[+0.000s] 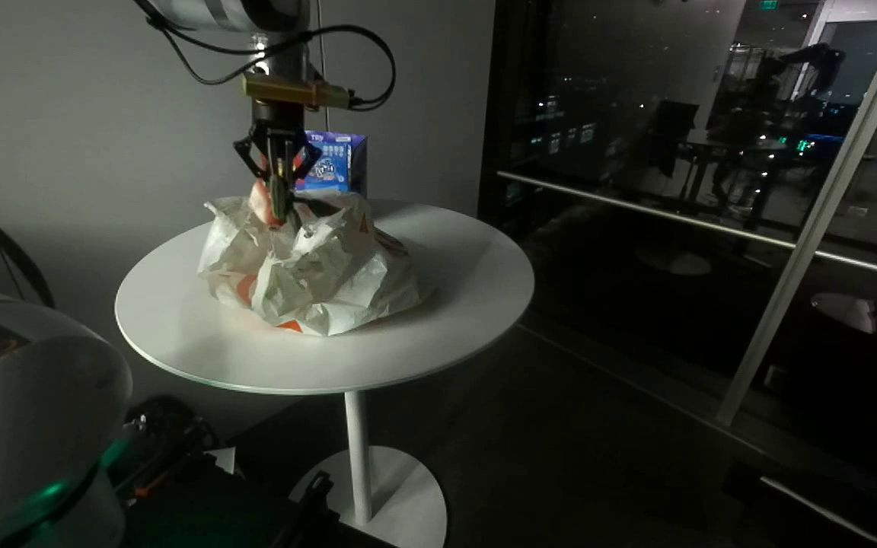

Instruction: Remove the contents from the plastic bag and put them on the table.

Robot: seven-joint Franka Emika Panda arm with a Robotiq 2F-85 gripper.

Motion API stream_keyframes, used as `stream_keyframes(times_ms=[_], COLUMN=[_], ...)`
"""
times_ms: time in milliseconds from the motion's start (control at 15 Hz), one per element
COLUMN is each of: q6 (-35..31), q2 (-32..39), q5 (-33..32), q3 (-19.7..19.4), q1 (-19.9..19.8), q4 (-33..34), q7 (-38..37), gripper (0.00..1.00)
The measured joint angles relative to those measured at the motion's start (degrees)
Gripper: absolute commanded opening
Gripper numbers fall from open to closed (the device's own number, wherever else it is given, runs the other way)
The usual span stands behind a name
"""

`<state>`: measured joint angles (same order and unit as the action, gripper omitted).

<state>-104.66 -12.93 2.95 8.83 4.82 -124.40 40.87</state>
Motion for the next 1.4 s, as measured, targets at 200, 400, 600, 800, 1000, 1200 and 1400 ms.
stream_keyframes(times_ms=[200, 400, 600, 800, 1000, 1200, 1400], q6=[-3.1, -6.1, -10.9, -20.3, -31.2, -35.3, -35.5], q2=[-7.0, -12.0, -14.2, -12.3, -6.3, 2.5, 11.4], q5=[-3.0, -6.2, -9.3, -13.6, -19.5, -25.3, -29.6], q3=[0.4, 2.1, 4.9, 8.2, 10.7, 11.4, 11.0], q1=[3.1, 6.8, 10.6, 13.5, 14.3, 14.0, 13.2], q4=[-3.6, -5.4, -5.7, -5.8, -5.5, -3.8, -0.7], q7=[-0.7, -2.8, -5.3, -7.8, -10.1, -12.8, -13.8], gripper=[0.03, 0.03, 0.03, 0.03, 0.03, 0.03, 0.39])
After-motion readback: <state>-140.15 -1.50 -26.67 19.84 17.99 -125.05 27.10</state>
